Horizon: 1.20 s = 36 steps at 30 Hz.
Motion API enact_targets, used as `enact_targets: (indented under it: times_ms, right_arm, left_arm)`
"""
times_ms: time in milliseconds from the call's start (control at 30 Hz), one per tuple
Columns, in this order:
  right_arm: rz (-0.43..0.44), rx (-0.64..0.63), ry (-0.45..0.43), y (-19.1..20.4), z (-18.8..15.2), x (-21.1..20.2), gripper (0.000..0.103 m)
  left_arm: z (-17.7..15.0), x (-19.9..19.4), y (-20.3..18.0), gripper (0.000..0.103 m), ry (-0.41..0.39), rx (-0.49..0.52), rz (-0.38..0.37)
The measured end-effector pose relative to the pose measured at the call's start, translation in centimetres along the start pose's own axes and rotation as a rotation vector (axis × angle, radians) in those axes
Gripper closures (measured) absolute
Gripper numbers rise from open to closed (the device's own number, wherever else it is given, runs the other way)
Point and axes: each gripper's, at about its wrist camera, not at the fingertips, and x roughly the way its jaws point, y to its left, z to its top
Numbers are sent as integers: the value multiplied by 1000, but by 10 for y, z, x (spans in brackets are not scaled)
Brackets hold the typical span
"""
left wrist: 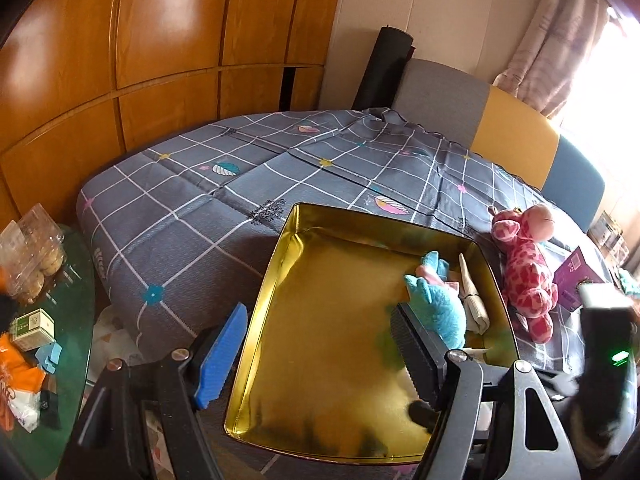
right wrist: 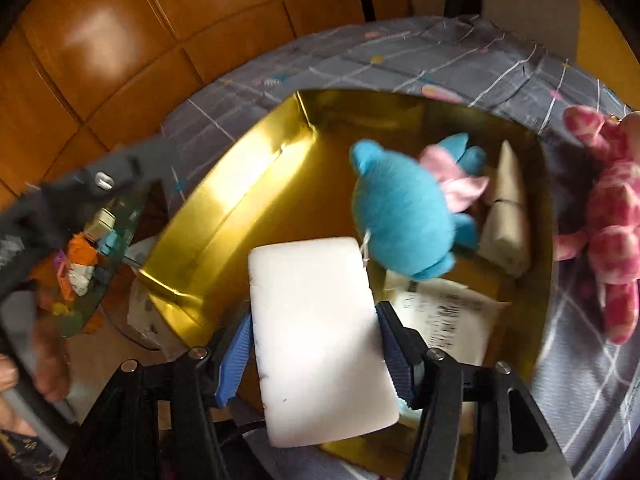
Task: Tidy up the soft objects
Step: 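Lower the white sponge block into the gold tray and open the right tool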
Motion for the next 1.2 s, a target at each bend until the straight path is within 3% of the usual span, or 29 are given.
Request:
enact_targets:
  times_ms: [167,467,767,1200]
  right_arm:
    - [37,40,39,-3,-5,21,35]
    - [39,75,-77,-12,-12,-21,33]
    - [-92,94,-191,-28,-35,-74,33]
    - [-345,192,-296,-90,-97,-161,33]
  left_arm:
    - [1,-1,1,28,-7,3,6]
    - [0,-6,-7,28,-19,30,0]
    - [-4,-16,-30,28,-30,87,-43]
    - [-13,-30,-84,28,-38,222,-113]
